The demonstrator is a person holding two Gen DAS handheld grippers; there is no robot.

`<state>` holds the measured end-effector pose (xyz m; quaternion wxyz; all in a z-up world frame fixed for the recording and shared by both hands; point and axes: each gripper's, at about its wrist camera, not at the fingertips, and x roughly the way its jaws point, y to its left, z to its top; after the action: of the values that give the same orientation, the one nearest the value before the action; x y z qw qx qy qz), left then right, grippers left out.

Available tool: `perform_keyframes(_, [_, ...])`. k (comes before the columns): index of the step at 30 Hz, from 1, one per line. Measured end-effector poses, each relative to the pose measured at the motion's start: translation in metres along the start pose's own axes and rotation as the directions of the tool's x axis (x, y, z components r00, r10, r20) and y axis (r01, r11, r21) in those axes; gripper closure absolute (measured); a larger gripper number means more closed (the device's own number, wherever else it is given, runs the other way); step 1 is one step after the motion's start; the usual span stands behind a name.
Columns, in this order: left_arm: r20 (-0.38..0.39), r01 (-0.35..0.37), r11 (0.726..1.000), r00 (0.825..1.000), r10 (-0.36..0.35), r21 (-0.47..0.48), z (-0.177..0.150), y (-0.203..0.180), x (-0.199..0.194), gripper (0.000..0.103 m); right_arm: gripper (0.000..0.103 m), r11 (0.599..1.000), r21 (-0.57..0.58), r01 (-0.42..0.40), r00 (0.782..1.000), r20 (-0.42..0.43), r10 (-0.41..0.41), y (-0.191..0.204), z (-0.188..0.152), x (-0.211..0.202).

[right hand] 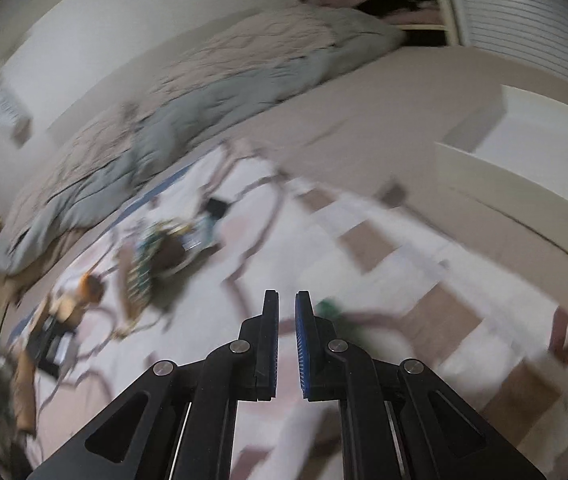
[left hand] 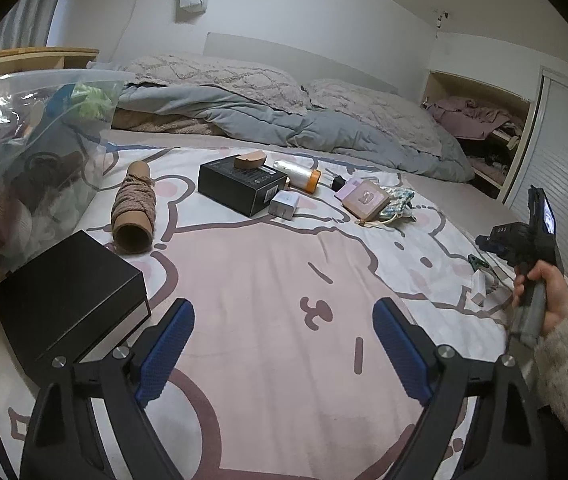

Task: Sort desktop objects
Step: 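Reach the right tool toward the white comb-like case on the bed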

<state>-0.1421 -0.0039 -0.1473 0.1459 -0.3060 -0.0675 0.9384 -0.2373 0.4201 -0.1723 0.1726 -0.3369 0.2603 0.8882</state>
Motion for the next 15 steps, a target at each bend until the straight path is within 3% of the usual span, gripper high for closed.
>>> perform_keyframes(4, [-0.006,-0.012,1.0,1.0,0.012,0.018,-0.002,-0.002,0.001,0.012,0.094,0.999,0.049,-0.008,0.996,-0.085,0.012,-0.019,-0.003,0.021])
perform_keyframes(10, [0.016,-0.003,1.0,1.0,0.003,0.022,0.001,-0.005,-0.003,0.012,0.094,0.999,-0.021,-0.033,0.988,-0.152,0.029,-0.007,-0.028,0.003])
perform_keyframes(15, [0.03,-0.006,0.999,1.0,0.005,0.034,0.001,-0.005,-0.009,0.012,0.094,0.997,-0.007,-0.078,0.962,-0.263,0.073,0.011,-0.052,-0.003])
